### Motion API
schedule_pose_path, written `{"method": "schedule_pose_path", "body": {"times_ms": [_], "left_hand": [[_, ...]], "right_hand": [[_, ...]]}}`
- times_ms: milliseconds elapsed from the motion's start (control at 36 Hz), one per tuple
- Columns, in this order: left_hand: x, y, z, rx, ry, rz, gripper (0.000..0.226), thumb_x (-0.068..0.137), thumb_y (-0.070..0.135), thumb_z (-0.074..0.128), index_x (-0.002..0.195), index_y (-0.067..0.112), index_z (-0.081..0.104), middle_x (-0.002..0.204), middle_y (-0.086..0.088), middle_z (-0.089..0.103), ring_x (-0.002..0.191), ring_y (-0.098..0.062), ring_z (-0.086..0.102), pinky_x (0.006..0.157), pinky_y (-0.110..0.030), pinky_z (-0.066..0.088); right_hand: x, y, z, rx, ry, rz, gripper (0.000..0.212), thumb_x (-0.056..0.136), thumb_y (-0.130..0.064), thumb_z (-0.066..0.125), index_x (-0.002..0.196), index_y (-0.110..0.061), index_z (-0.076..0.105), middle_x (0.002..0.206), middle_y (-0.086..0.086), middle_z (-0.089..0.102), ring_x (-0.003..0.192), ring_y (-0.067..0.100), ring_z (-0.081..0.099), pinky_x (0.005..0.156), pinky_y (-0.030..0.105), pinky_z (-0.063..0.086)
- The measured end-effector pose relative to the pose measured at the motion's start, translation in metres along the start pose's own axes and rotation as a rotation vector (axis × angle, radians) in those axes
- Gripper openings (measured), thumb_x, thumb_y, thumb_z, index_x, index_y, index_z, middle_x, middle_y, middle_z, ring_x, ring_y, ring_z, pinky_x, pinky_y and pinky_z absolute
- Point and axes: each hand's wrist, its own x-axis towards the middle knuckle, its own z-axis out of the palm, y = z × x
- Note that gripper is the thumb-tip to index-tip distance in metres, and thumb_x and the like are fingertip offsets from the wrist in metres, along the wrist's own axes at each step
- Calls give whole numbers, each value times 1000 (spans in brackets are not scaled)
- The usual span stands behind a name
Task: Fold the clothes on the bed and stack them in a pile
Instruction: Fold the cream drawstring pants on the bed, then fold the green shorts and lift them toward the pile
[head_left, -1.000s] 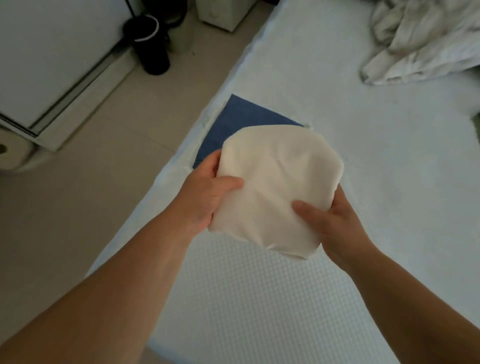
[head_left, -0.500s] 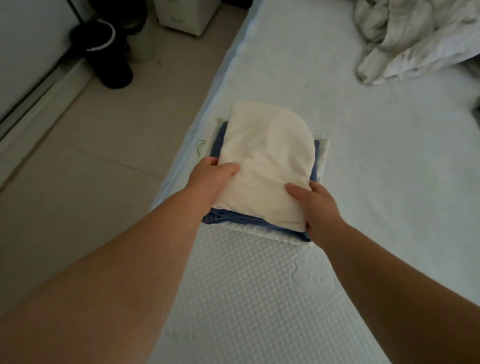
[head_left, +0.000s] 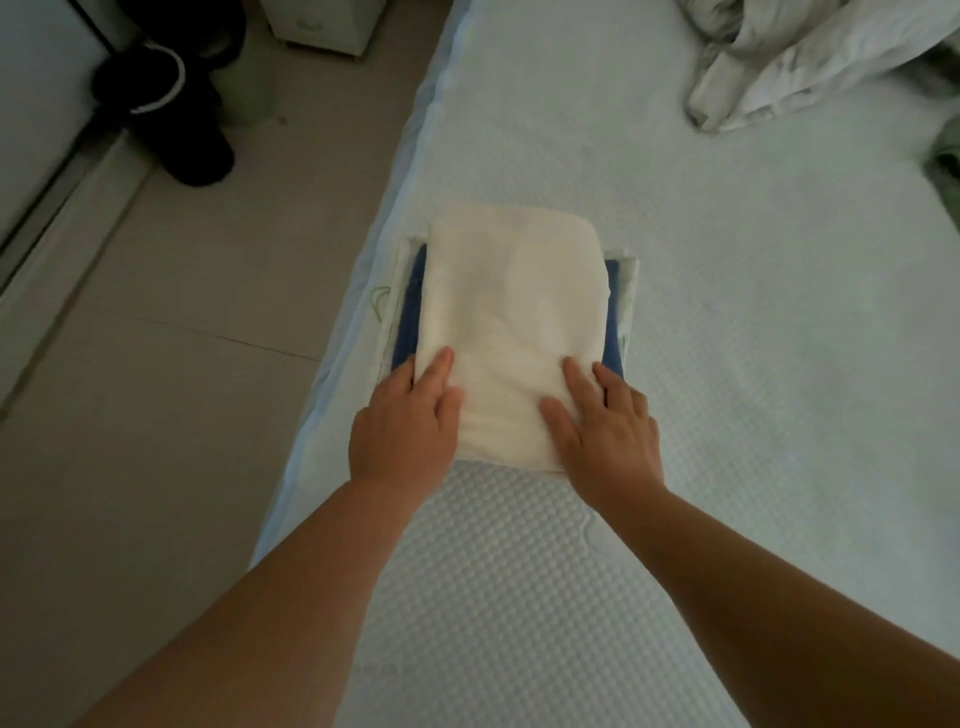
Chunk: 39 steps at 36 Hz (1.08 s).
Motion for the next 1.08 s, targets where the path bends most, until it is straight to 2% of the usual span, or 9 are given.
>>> {"method": "schedule_pose_path", "body": {"times_ms": [167, 250, 306, 361, 528, 667, 833, 944, 1083], "left_hand": [[-7, 9, -22, 3, -223, -60, 56, 97, 41, 37, 148, 37, 14, 156, -8, 17, 138, -27, 27, 108, -44, 31], [-26, 28, -36, 71, -53, -69, 50, 91, 27, 52, 140, 25, 42, 151, -16, 26, 137, -32, 26, 110, -41, 24], [-43, 43, -41, 28, 83, -26, 38, 85, 16, 60, 123, 13, 61, 140, -19, 43, 130, -34, 37, 106, -43, 30], [-62, 62, -40, -68, 77, -19, 29, 84, 13, 62, 112, 10, 67, 128, -14, 54, 118, -30, 49, 97, -38, 38], [-119, 133, 1, -105, -378, -51, 29, 90, 28, 55, 119, 24, 59, 120, 2, 57, 106, -14, 54, 86, -23, 38], [-138, 206, 59, -54, -528, -22, 29, 90, 32, 54, 118, 27, 59, 118, 5, 58, 105, -11, 55, 84, -22, 38], [-118, 322, 152, -47, -489, 8, 35, 90, 34, 54, 124, 26, 55, 127, 3, 55, 115, -15, 53, 95, -28, 40], [-92, 394, 221, -42, -389, 64, 42, 94, 37, 47, 135, 25, 46, 133, -1, 51, 118, -19, 51, 96, -30, 37], [-44, 455, 302, 44, -280, 163, 60, 96, 43, 40, 149, 23, 19, 155, -8, 22, 142, -23, 20, 112, -37, 20]], "right_hand": [[-18, 19, -22, 117, -118, 35, 63, 93, -57, 31, 148, -31, 19, 153, 1, 22, 138, 21, 19, 111, 36, 19], [-42, 42, -43, 177, -127, 110, 56, 93, -51, 40, 142, -25, 35, 145, -2, 36, 132, 15, 30, 103, 29, 27], [-64, 64, -58, 189, -129, 184, 51, 92, -49, 44, 137, -25, 43, 142, -3, 39, 129, 14, 35, 102, 30, 31], [-87, 91, -75, 187, -131, 261, 47, 92, -46, 48, 132, -23, 48, 139, -2, 42, 126, 16, 38, 102, 33, 33], [-149, 186, -125, 200, -203, 482, 36, 92, -39, 53, 123, -21, 56, 134, 4, 49, 122, 20, 46, 100, 36, 38], [-179, 275, -152, 185, -247, 569, 34, 93, -38, 53, 122, -22, 56, 131, 2, 52, 118, 17, 49, 95, 32, 39], [-167, 393, -170, 199, -227, 564, 32, 91, -36, 56, 121, -22, 58, 128, 1, 54, 114, 15, 51, 91, 26, 37], [-131, 470, -184, 133, -208, 489, 34, 91, -36, 55, 123, -24, 55, 129, 0, 51, 119, 16, 47, 98, 30, 37], [-53, 547, -206, -35, -116, 341, 43, 91, -37, 54, 131, -22, 47, 138, 1, 43, 129, 19, 36, 104, 31, 31]]}}
